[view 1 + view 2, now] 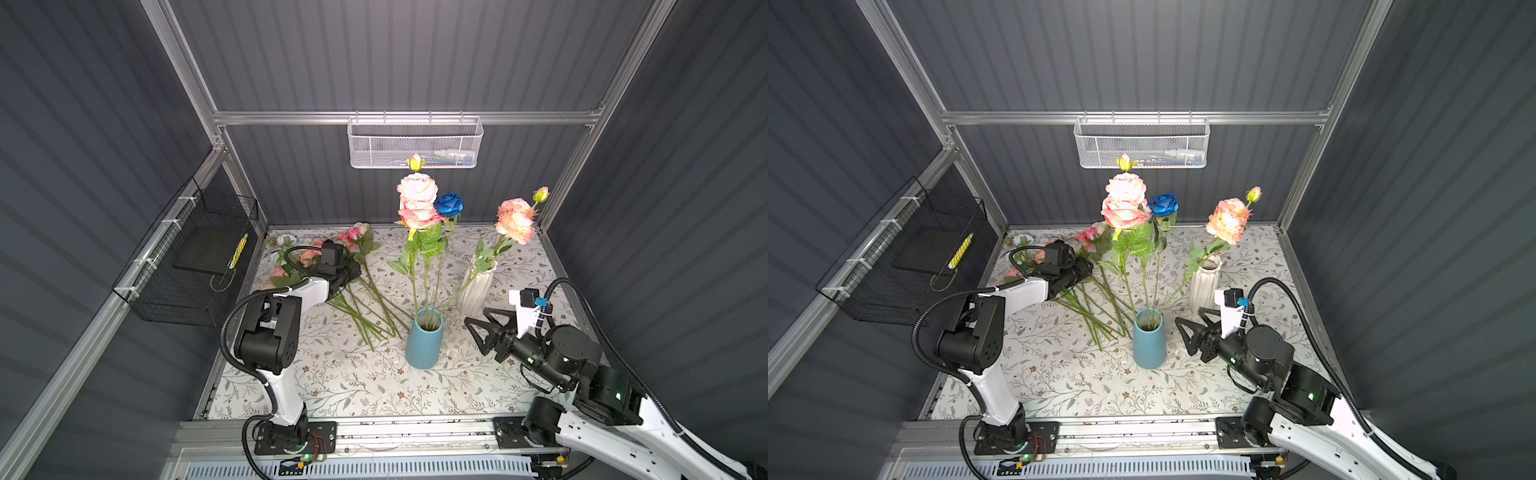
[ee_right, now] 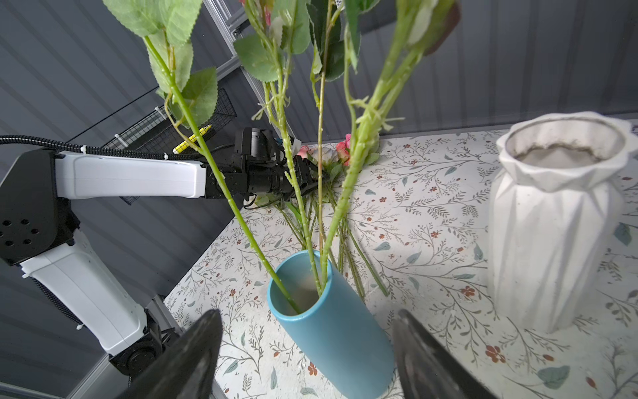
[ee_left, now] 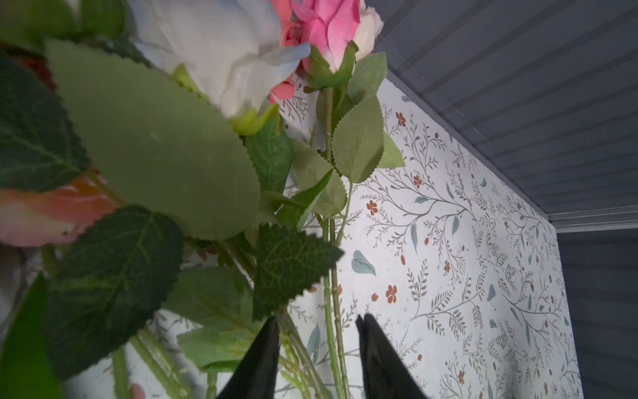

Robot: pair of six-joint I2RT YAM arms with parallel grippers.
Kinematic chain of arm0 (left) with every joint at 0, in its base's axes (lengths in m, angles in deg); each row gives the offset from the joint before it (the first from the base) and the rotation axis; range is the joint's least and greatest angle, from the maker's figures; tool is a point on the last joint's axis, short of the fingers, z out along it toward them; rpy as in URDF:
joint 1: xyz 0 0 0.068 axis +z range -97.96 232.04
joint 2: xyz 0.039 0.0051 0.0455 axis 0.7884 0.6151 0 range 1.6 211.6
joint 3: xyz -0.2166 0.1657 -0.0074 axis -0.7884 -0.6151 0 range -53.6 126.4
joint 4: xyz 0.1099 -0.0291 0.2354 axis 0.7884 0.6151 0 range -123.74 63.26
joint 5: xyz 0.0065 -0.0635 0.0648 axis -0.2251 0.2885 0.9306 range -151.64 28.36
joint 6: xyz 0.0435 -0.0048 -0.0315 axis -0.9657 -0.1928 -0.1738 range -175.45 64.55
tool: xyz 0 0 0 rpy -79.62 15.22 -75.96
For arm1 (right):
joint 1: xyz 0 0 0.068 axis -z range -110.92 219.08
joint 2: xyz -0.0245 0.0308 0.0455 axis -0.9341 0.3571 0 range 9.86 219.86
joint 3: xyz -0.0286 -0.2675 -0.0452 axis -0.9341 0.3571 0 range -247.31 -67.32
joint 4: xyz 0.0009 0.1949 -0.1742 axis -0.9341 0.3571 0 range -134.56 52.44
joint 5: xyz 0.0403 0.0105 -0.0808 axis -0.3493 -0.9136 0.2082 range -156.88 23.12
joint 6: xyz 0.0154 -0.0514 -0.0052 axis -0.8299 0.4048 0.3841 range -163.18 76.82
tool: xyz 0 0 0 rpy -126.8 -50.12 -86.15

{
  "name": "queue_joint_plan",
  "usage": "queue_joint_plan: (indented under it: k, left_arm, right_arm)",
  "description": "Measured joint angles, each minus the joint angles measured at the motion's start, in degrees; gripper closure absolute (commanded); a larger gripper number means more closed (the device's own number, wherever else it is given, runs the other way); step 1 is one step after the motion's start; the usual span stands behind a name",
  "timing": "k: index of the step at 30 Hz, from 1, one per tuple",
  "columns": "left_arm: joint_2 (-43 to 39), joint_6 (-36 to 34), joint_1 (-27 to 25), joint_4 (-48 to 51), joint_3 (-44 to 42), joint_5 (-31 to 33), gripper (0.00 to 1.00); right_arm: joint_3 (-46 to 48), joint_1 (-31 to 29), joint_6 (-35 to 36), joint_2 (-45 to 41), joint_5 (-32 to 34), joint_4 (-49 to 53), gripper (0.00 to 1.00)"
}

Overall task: Arrange the flowers into the vase
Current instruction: 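Grasp a white rose stem in the pile with the left gripper, then lift the white rose stem upward out of the pile with the left gripper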

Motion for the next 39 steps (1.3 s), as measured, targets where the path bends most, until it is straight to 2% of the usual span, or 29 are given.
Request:
queue_joint_plan:
  k: [4,6,8,12,14,16,19,26,31,39]
  left_arm:
    - [1.1,0.0,0.0,2.3,0.8,2.1,0.54]
    - [1.7,0.0,0.0,3.5,1.0,2.8,0.56]
    - [2.7,0.0,0.0,4.7,1.7,3.6,0.62]
    - [4.5,-0.1,0.0,5.6,3.2,4.7,0.87]
    - [4.6,-0.1,0.0,5.6,3.5,5.0,0.95]
    - [4.3,0.1,0.0,5.2,3.5,5.3,1.00]
    - [2.5,0.0,0.0,4.6,2.9,5.4,1.00]
    - [-9.1,0.0,0.0,5.6,-0.7,5.4,1.00]
    - [-18.1,-1.4,0.0,9.9,-3.1,4.8,1.00]
    - [-38.2,-4.9,0.0,18.8,-10.0,0.8,1.00]
  right_arm:
    - [0.1,0.0,0.0,-0.1,0.2,0.3,0.21]
    - [0.3,0.0,0.0,-0.1,0.3,0.4,0.21]
    - [0.5,0.0,0.0,-0.1,0.3,0.6,0.20]
    - [0.6,0.0,0.0,-0.1,0.3,0.7,0.20]
    - [0.6,0.0,0.0,-0.1,0.4,0.7,0.20]
    - [0.6,0.0,0.0,-0.1,0.5,0.7,0.20]
    - [0.6,0.0,0.0,-0.2,0.5,0.8,0.20]
    - [0.7,0.0,0.0,-0.5,0.5,1.0,0.20]
    - [1.1,0.0,0.0,-1.2,0.5,1.0,0.20]
    - [1.4,0.0,0.0,-2.0,0.5,1.1,0.20]
